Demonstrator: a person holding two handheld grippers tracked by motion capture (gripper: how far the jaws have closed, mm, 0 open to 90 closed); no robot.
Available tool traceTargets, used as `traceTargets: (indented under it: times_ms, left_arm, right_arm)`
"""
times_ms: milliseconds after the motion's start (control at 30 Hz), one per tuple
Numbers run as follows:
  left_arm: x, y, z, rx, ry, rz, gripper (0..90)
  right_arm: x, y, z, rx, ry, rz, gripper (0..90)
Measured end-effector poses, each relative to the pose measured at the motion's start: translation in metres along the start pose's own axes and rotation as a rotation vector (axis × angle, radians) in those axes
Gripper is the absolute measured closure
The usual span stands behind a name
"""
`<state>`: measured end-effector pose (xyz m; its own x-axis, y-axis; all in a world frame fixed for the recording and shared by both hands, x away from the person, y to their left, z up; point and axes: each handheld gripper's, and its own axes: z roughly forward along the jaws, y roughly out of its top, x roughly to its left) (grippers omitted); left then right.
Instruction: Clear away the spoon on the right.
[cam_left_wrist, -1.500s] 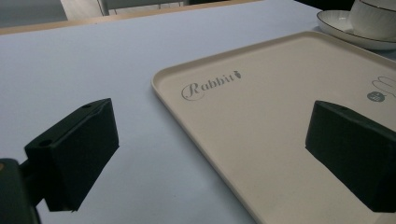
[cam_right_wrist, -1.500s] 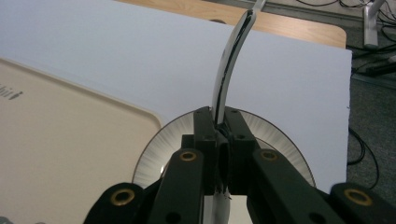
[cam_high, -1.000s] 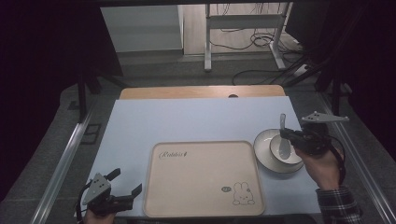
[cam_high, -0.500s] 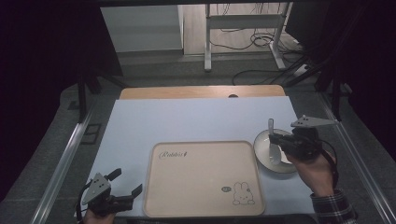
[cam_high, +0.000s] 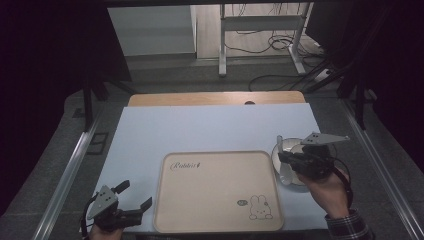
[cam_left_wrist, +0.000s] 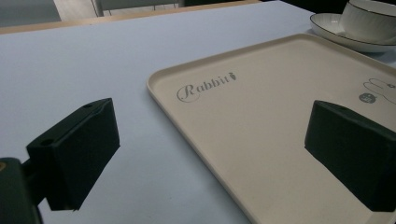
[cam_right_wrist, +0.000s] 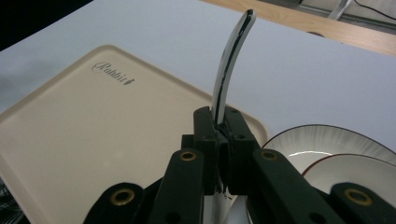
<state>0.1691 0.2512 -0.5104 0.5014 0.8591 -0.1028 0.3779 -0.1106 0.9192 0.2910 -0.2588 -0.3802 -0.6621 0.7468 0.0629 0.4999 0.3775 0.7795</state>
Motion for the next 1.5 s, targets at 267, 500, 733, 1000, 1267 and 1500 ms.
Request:
traceTargets:
  times_ms: [267, 500, 733, 1000, 1267, 1500]
  left_arm:
    - [0.0, 0.0, 0.0, -0.003, 0.0, 0.001, 3.0]
    - [0.0, 0.0, 0.0, -0.005, -0.001, 0.0, 3.0]
    - [0.0, 0.0, 0.0, -0.005, -0.002, -0.001, 3.0]
    - [0.0, 0.0, 0.0, -0.006, -0.004, -0.001, 3.0]
    - [0.0, 0.0, 0.0, -0.004, -0.006, -0.001, 3.0]
    - [0.001, -0.001, -0.002, -0.008, -0.004, -0.009, 3.0]
  right_arm:
    - [0.009, -0.006, 0.009, 0.028, 0.012, -0.01, 86.4]
    - [0.011, -0.016, 0.02, 0.073, 0.028, -0.005, 86.4]
    - [0.014, -0.025, 0.031, 0.126, 0.041, 0.003, 86.4]
    - [0.017, -0.034, 0.046, 0.187, 0.052, 0.013, 86.4]
    - [0.02, -0.042, 0.059, 0.242, 0.037, 0.004, 86.4]
    - [0.021, -0.046, 0.068, 0.285, 0.031, -0.003, 86.4]
